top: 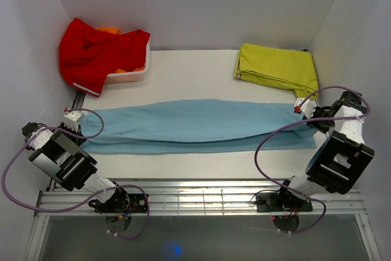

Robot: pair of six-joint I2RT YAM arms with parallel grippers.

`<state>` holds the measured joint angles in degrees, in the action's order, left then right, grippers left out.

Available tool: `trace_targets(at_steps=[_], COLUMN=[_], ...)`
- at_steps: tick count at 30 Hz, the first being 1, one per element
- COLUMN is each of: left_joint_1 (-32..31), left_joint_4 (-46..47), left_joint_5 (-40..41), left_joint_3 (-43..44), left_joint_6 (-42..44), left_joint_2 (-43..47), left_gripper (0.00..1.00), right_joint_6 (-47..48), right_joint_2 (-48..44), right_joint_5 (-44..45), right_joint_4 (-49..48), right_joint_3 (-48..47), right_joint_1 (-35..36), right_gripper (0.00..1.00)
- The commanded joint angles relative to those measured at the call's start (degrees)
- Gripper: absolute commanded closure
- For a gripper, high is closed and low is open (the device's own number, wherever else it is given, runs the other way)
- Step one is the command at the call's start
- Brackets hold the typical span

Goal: Fold and stack the trousers
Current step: Fold the trousers

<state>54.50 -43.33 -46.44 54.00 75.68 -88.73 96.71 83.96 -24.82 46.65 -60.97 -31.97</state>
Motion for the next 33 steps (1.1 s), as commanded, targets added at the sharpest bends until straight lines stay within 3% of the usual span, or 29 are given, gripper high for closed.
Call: trace_targets(at_steps=[1,11,12,13,14,16,21,23,24,25,29,31,33], left_joint_1=[1.4,2.2,2.2,2.3,2.4,3.5,6.0,6.0,6.0,5.6,1.1,-2.2,-5.3], left_joint_4=[1.1,0.3,0.5,0.7,0.2,-2.7,-20.9,-28.7,-30.8,-32.2,-26.9,-22.6,-17.9], left_joint_5=[4.2,10.1,10.7,11.4,12.0,10.9,4.4,2.6,0.1,-1.1,-2.3,-1.6,-0.3], left_joint_3=[0.1,-4.9,-4.9,-4.8,-4.4,-1.5,12.6,18.0,20.7,24.4,22.6,19.1,14.0], left_joint_6=[6.3,14.2,14.1,13.6,13.4,14.7,21.2,21.5,21.5,20.7,13.0,9.0,5.2], left_joint_2=[-1.2,-2.1,-2.6,-2.8,-2.9,-2.3,-1.5,-2.9,-3.4,-3.8,-0.4,1.6,3.6], left_gripper=[1.00,0.97,0.81,0.74,0.69,0.55,0.41,0.36,0.29,0.25,0.21,0.21,0.21], right_joint_6=[5.2,10.6,11.2,11.3,11.1,9.5,5.0,1.2,-0.3,-2.2,-11.4,-16.0,-14.5], right_joint_2=[-4.0,-7.2,-7.2,-7.3,-7.4,-7.8,-6.9,-4.9,-1.9,0.1,11.4,16.1,15.8], right_joint_5=[4.1,8.9,9.4,10.2,11.3,11.2,6.5,4.5,3.7,2.9,-3.3,-4.7,-3.8], right_joint_4=[-6.1,-14.3,-14.7,-14.7,-14.6,-13.6,-2.7,1.8,7.0,9.6,24.2,28.2,28.1], right_joint_3=[4.5,17.8,18.4,19.0,19.2,18.3,5.4,-0.8,-4.2,-11.5,-28.2,-31.7,-29.7], right_joint_1=[-1.3,-1.9,-1.9,-2.0,-2.0,-2.2,-3.0,-3.1,-3.1,-3.1,-3.0,-3.0,-3.0], right_gripper=[0.92,0.92,0.87,0.81,0.65,0.49,0.32,0.30,0.30,0.30,0.34,0.34,0.29])
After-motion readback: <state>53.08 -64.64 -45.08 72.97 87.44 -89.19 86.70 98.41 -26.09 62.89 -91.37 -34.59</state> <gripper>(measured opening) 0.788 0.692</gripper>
